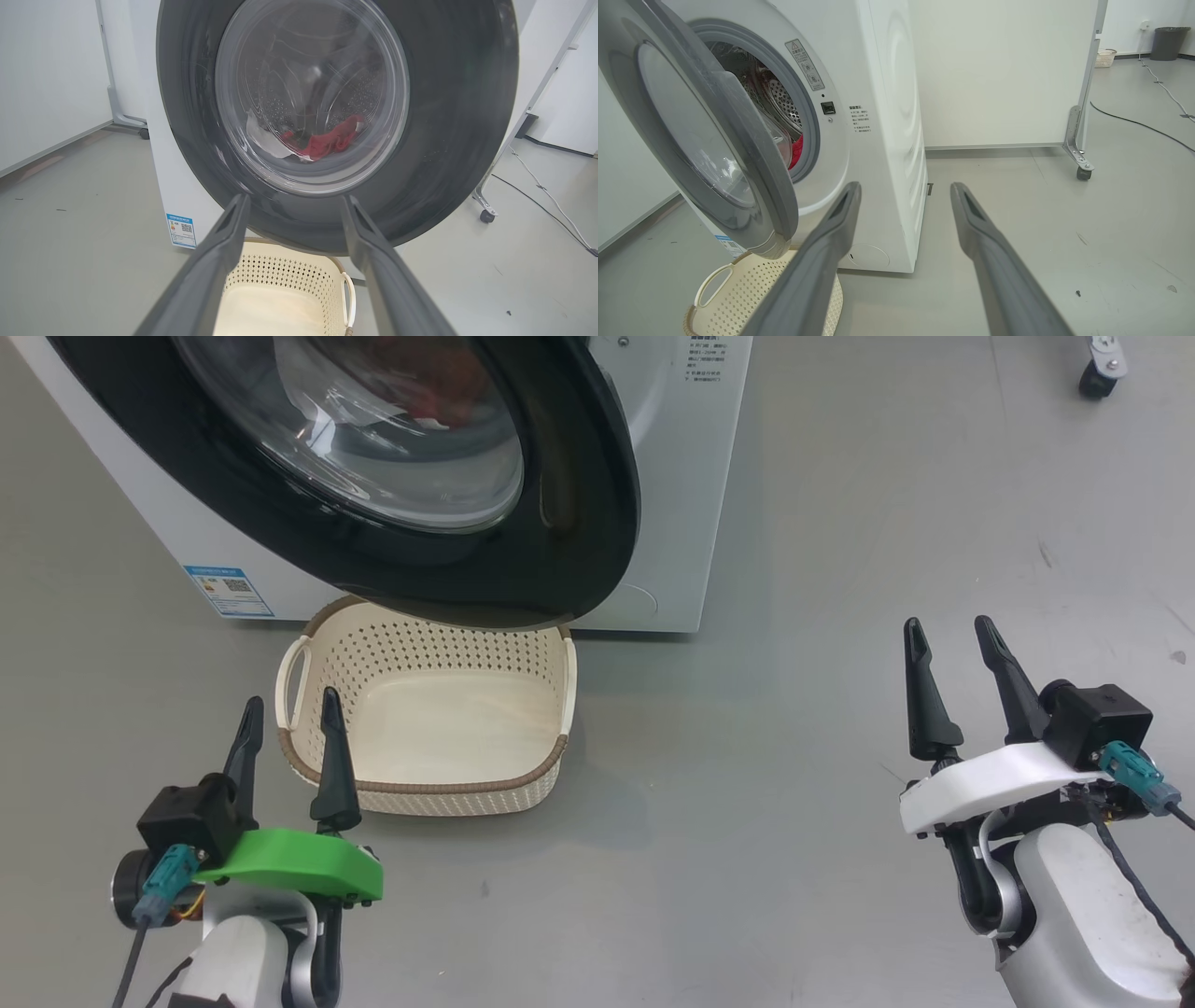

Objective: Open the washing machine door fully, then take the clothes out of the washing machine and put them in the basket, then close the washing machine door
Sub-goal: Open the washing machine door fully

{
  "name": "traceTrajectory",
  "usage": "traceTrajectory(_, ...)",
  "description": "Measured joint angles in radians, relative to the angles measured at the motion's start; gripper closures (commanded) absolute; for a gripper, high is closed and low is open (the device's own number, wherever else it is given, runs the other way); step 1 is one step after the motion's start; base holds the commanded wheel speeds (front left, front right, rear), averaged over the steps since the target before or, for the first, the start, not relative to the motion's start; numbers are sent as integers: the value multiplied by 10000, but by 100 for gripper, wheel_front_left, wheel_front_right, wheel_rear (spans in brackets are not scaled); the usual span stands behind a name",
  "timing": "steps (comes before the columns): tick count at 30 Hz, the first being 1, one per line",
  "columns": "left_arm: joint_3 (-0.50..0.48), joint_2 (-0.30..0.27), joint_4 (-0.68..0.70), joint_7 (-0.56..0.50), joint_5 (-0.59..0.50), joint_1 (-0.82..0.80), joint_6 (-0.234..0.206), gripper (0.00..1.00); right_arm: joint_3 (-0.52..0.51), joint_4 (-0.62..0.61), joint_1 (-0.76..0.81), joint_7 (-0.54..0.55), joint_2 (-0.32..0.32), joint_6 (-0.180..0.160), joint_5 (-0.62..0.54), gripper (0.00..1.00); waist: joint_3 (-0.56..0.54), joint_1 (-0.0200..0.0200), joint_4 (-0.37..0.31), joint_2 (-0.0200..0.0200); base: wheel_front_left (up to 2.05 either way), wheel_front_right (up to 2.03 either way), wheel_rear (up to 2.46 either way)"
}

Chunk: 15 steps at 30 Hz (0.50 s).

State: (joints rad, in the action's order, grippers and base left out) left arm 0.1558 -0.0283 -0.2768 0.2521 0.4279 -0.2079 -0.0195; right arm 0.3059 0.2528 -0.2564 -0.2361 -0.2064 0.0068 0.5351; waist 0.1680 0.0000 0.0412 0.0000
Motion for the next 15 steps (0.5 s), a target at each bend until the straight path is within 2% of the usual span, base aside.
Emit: traceTrajectory(15, 94, -2, 0, 0, -73, 37, 86, 0, -155, -146, 263, -75, 150, -23, -2, 0, -26, 0, 16, 0, 0, 0, 0)
